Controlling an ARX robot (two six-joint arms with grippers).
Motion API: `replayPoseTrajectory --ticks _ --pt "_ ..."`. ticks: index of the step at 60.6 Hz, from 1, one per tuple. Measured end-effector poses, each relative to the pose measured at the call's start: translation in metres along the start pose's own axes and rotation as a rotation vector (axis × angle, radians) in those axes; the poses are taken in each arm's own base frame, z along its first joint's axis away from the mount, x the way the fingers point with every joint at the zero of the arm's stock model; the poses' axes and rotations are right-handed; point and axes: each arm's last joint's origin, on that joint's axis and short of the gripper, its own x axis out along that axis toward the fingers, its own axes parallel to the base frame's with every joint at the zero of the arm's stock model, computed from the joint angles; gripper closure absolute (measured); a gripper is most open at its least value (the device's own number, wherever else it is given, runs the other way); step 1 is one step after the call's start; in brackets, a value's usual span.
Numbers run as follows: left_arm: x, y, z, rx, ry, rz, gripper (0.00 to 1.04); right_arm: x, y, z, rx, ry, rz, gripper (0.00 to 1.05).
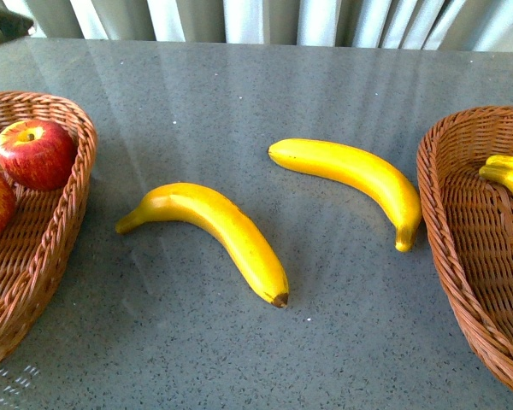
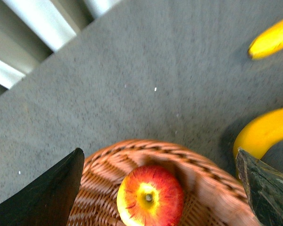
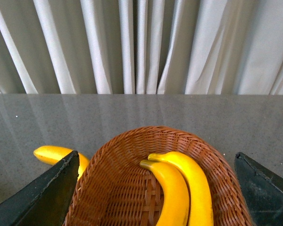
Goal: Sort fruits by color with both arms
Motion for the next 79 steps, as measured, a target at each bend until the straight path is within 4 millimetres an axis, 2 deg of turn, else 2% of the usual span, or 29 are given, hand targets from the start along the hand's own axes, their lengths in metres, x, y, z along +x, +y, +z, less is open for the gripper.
replayPoseTrajectory --ticks 1,5,9,11,14,22,29,46,56,79 --pt "-0.001 -0.002 0.001 0.009 -0.017 0.025 0.12 0.000 0.000 0.000 0.000 0.000 0.000 0.09" --pt "-0.014 -0.015 -0.002 -0.072 -0.080 0.379 0.25 0.000 0.000 0.000 0.000 0.000 0.000 0.09" --pt "-0.033 -0.031 -0.013 -0.205 -0.178 0.569 0.36 0.000 0.000 0.000 0.000 0.000 0.000 0.09" --pt "-0.050 -0.045 -0.020 -0.274 -0.250 0.646 0.44 0.000 0.000 0.000 0.000 0.000 -0.001 0.09" --pt "-0.065 -0.061 -0.030 -0.331 -0.292 0.667 0.57 0.000 0.000 0.000 0.000 0.000 0.000 0.09" --pt "-0.075 -0.077 -0.042 -0.382 -0.294 0.656 0.78 0.000 0.000 0.000 0.000 0.000 0.000 0.09" --pt "-0.086 -0.088 -0.049 -0.398 -0.299 0.653 1.03 0.000 0.000 0.000 0.000 0.000 0.000 0.09" --pt "-0.102 -0.107 -0.059 -0.405 -0.299 0.652 1.03 0.000 0.000 0.000 0.000 0.000 0.000 0.09" --pt "-0.107 -0.118 -0.072 -0.406 -0.294 0.650 1.03 0.000 0.000 0.000 0.000 0.000 0.000 0.09" --pt "-0.124 -0.129 -0.069 -0.400 -0.314 0.655 1.03 0.000 0.000 0.000 0.000 0.000 0.000 0.09"
